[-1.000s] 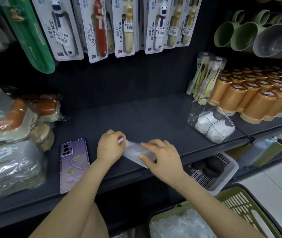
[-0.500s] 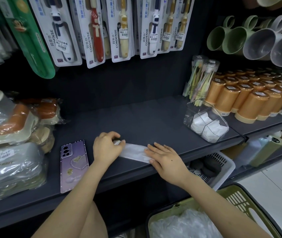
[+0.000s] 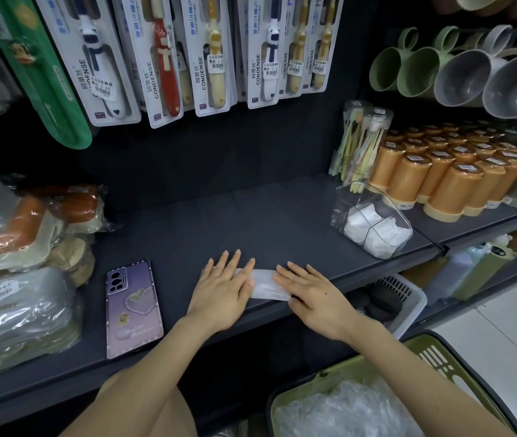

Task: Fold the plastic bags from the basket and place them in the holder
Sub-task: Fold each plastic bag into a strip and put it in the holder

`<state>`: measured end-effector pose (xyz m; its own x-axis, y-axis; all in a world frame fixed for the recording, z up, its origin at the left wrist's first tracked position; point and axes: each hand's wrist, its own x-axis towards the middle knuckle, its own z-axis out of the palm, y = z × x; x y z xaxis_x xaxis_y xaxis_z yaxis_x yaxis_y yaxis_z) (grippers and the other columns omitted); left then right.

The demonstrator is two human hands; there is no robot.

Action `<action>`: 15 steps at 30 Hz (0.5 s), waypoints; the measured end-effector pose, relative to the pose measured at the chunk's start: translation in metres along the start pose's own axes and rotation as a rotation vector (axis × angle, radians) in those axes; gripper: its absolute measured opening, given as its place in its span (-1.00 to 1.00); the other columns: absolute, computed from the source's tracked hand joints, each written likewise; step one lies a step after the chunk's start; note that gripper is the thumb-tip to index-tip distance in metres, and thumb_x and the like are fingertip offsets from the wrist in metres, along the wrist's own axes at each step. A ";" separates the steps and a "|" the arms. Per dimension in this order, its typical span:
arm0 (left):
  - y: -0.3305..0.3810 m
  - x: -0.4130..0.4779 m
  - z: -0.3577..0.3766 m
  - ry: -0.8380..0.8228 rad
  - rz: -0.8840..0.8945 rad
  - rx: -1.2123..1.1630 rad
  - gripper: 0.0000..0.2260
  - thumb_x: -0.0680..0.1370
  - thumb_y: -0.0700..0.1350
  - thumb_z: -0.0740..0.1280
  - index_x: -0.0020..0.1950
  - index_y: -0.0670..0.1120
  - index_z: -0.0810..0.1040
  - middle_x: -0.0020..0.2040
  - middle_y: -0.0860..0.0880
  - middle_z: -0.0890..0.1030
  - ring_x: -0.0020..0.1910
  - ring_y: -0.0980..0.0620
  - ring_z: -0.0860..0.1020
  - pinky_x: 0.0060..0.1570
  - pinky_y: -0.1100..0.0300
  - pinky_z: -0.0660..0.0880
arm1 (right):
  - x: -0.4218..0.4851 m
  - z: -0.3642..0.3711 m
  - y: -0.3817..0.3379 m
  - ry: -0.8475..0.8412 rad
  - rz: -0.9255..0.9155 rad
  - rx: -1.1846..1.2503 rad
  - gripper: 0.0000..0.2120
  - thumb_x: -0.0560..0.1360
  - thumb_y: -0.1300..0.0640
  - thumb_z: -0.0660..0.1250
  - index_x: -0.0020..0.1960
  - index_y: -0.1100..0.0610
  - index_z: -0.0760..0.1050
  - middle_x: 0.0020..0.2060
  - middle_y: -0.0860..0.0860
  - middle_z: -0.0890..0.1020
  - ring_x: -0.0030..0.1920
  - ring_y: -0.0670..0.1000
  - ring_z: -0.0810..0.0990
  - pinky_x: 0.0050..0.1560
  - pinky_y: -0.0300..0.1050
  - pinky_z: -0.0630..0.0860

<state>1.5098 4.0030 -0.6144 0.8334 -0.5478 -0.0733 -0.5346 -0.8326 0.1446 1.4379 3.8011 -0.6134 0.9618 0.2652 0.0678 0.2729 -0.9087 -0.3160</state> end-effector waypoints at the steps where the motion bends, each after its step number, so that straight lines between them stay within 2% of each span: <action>1: 0.000 0.000 0.001 0.000 -0.001 -0.002 -0.45 0.59 0.19 -0.32 0.58 0.11 -0.12 0.59 -0.01 -0.13 0.56 0.01 -0.20 0.50 0.07 -0.28 | -0.002 -0.003 0.000 0.007 0.024 0.023 -0.37 0.47 -0.01 -0.09 0.54 0.05 0.15 0.54 -0.08 0.12 0.52 -0.16 -0.09 0.44 -0.29 -0.31; 3: 0.001 -0.001 0.002 0.010 0.011 -0.007 -0.27 0.42 0.25 -0.46 0.57 0.11 -0.12 0.59 0.00 -0.13 0.56 0.01 -0.20 0.49 0.07 -0.28 | -0.001 -0.007 -0.004 0.122 0.061 0.015 -0.39 0.51 -0.02 -0.07 0.54 0.11 0.16 0.53 -0.03 0.16 0.49 -0.18 -0.07 0.46 -0.29 -0.31; 5: 0.000 -0.001 0.002 0.013 0.016 -0.007 -0.23 0.37 0.25 -0.49 0.57 0.11 -0.13 0.59 0.00 -0.14 0.56 0.01 -0.21 0.49 0.08 -0.28 | 0.003 -0.003 -0.019 0.252 0.050 -0.084 -0.43 0.61 -0.08 -0.10 0.48 0.20 0.27 0.47 0.06 0.30 0.49 -0.08 0.12 0.51 -0.18 -0.15; 7: 0.000 -0.001 0.002 0.015 0.008 -0.011 -0.36 0.51 0.25 -0.40 0.57 0.12 -0.13 0.59 0.01 -0.15 0.56 0.02 -0.22 0.50 0.08 -0.28 | 0.009 0.008 -0.035 0.227 0.024 -0.153 -0.43 0.66 -0.09 -0.15 0.40 0.23 0.40 0.38 0.11 0.44 0.44 0.04 0.33 0.47 -0.02 0.03; 9: 0.001 -0.001 0.001 0.014 -0.011 -0.026 -0.53 0.65 0.15 -0.23 0.57 0.13 -0.11 0.59 0.02 -0.14 0.56 0.04 -0.21 0.51 0.08 -0.27 | 0.010 0.022 -0.040 0.169 0.023 -0.205 -0.39 0.67 -0.11 -0.19 0.36 0.20 0.47 0.34 0.09 0.50 0.39 0.06 0.42 0.42 0.05 0.12; 11: 0.001 -0.002 -0.001 0.021 -0.014 -0.038 -0.56 0.68 0.10 -0.16 0.57 0.14 -0.10 0.59 0.03 -0.13 0.56 0.05 -0.20 0.51 0.09 -0.26 | 0.004 0.026 -0.031 0.151 0.041 -0.241 -0.39 0.67 -0.14 -0.19 0.37 0.16 0.46 0.34 0.06 0.51 0.38 0.02 0.43 0.40 0.07 0.14; 15: -0.004 -0.002 -0.002 0.008 -0.033 -0.049 -0.56 0.69 0.02 -0.14 0.58 0.09 -0.10 0.59 0.05 -0.12 0.56 0.08 -0.19 0.50 0.11 -0.27 | -0.007 0.024 -0.017 0.132 0.054 -0.314 -0.38 0.66 -0.18 -0.20 0.42 0.13 0.41 0.40 0.02 0.45 0.43 -0.01 0.37 0.41 0.07 0.10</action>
<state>1.5105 4.0076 -0.6126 0.8517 -0.5191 -0.0715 -0.4992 -0.8453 0.1903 1.4255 3.8226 -0.6308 0.9640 0.1888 0.1870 0.1955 -0.9806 -0.0175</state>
